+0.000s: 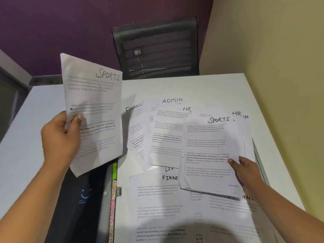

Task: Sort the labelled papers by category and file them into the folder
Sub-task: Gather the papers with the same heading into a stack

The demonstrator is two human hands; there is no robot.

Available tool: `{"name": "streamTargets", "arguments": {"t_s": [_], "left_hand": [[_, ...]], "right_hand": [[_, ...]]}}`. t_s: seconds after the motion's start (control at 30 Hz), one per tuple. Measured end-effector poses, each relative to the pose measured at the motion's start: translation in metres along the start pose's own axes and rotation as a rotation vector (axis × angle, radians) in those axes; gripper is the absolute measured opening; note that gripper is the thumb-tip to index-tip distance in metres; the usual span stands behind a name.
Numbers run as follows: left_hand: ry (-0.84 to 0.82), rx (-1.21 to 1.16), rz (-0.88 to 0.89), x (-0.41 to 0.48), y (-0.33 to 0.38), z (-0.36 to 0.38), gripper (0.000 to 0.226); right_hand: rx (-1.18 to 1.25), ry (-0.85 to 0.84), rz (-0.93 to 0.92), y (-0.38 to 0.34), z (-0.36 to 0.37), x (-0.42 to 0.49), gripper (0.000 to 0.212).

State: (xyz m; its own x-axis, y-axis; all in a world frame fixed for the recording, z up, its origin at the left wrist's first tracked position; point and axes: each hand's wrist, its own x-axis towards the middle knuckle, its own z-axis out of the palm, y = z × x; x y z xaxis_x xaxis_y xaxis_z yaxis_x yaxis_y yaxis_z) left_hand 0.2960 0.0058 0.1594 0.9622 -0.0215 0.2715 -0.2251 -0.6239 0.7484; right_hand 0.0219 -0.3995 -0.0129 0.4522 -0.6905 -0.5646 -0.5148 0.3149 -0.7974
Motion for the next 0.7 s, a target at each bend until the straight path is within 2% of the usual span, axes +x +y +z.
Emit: {"name": "streamTargets", "arguments": {"t_s": [0.1,0.23,0.4,0.5,0.6,0.63,0.7], "left_hand": [[-0.139,-0.189,-0.032,-0.043,0.037,-0.017,0.014],[-0.408,-0.468,-0.224,-0.113,0.061,-0.008,0.013],[-0.575,-0.538,-0.439,-0.186,0.07,0.015,0.016],[-0.518,-0.527,-0.483,-0.215,0.072,0.022,0.021],[-0.405,-0.37,-0.494,-0.229,0.068,0.021,0.049],[-0.425,-0.419,-0.561,-0.232,0.067,0.017,0.05],[-0.515,-0.564,-0.698,-0.24,0.058,0.014,0.034]], "right_hand": [[0.0,-0.009,-0.042,-0.009,0.0,-0.02,0.021],[0.012,-0.065,-0.088,-0.016,0.009,-0.061,0.016],[-0.006,-0.167,-0.137,-0.015,0.016,-0.12,0.013],[-0.001,-0.292,-0.098,-0.015,0.014,-0.152,0.013],[0.037,-0.439,-0.015,-0.011,0.009,-0.175,0.017],[0.029,-0.471,-0.006,-0.01,0.007,-0.181,0.019],[0.019,-0.549,-0.009,-0.008,0.002,-0.191,0.024]]}}
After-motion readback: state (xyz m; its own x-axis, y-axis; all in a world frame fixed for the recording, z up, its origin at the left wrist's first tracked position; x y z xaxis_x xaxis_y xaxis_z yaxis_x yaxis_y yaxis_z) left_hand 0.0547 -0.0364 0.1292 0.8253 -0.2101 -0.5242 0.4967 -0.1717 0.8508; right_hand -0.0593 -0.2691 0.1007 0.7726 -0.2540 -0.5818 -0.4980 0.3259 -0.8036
